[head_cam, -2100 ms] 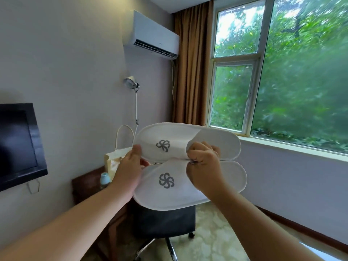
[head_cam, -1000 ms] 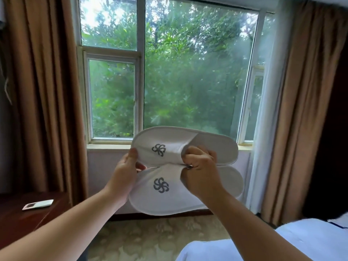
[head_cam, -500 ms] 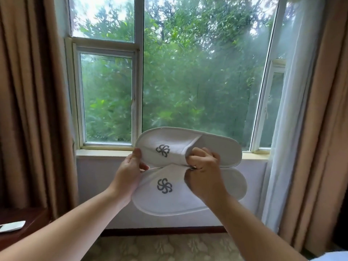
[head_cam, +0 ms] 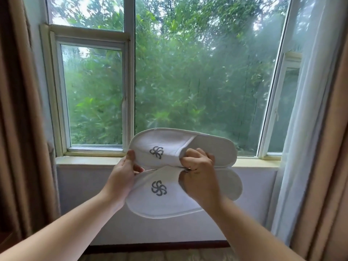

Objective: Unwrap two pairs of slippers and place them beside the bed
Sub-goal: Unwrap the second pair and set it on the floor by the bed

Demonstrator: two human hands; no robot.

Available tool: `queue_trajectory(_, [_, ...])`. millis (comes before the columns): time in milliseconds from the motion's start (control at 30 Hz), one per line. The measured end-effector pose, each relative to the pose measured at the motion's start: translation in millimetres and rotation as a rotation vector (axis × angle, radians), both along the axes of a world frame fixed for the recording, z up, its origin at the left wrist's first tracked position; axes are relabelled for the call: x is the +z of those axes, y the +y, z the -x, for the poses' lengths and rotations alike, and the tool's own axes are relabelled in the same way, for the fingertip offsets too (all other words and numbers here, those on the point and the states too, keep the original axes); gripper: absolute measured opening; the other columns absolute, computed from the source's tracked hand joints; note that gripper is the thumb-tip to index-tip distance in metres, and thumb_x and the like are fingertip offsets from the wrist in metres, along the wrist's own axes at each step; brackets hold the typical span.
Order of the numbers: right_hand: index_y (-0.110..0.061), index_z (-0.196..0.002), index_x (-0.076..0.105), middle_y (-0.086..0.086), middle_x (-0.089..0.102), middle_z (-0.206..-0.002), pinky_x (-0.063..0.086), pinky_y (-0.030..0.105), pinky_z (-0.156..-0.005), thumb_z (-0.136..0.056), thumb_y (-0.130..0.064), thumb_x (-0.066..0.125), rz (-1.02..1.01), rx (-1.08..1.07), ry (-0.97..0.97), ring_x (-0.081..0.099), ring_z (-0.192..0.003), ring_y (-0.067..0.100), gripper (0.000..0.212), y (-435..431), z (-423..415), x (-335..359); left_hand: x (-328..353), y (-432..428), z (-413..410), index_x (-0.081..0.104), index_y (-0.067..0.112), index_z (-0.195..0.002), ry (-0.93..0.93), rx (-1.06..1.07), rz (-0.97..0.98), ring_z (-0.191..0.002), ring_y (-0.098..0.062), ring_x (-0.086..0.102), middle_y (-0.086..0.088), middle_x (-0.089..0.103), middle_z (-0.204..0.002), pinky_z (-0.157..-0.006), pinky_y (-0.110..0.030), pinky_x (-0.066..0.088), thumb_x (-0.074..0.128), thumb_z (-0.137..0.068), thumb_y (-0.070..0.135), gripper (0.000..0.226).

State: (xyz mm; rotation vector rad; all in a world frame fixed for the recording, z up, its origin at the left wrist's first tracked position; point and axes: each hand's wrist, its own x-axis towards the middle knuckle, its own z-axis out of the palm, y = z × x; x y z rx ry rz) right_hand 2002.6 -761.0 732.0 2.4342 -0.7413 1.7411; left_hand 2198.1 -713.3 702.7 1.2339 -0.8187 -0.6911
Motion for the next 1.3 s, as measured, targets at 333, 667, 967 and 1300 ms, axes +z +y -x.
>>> queue_trajectory(333, [-0.013, -0.048, 0.045, -0.004, 0.045, -0.058, 0.031, 0.037, -0.075, -0.051, -0.002, 0.052, -0.018, -0.151, 0.04, 0.046, -0.064, 0.019, 0.013, -138.8, -58.8, -0.3, -3.7, -170.6, -68.2, 0.063, 0.005, -0.087, -0.019, -0.064, -0.008, -0.058, -0.024, 0.062, -0.011, 0.064, -0.077, -0.053, -0.035, 0.049, 0.037, -0.096, 0.064, 0.065])
queue_trajectory(667, [-0.015, -0.053, 0.06, -0.009, 0.051, -0.061, 0.037, 0.044, -0.075, -0.059, -0.004, 0.059, -0.001, -0.334, 0.026, 0.047, -0.065, 0.013, 0.012, -254.7, -58.2, 5.7, 6.9, -321.5, -65.1, 0.062, 0.005, -0.09, -0.027, -0.269, 0.034, -0.047, -0.014, 0.059, -0.006, 0.062, -0.07, -0.04, -0.023, 0.047, 0.034, -0.101, 0.054, 0.057])
queue_trajectory(967, [-0.049, -0.057, 0.038, -0.023, 0.031, -0.058, 0.037, 0.043, -0.068, -0.064, -0.012, 0.057, 0.093, -0.423, -0.025, 0.035, -0.064, -0.002, 0.042, -365.5, -0.8, -0.1, 0.5, -463.7, -2.8, 0.064, 0.011, -0.081, -0.005, -0.412, 0.047, -0.058, -0.02, 0.058, -0.003, 0.062, -0.067, -0.056, -0.032, 0.045, 0.04, -0.098, 0.055, 0.053])
queue_trajectory(1300, [-0.01, -0.047, 0.048, 0.0, 0.041, -0.054, 0.037, 0.043, -0.058, -0.052, 0.003, 0.059, 0.019, -0.597, -0.015, 0.039, -0.056, 0.022, 0.018, -477.3, 113.9, -10.0, -1.5, -612.9, 113.1, 0.065, 0.012, -0.077, -0.091, -0.583, -0.014, -0.062, -0.023, 0.059, -0.001, 0.064, -0.069, -0.062, -0.034, 0.044, 0.041, -0.096, 0.061, 0.059])
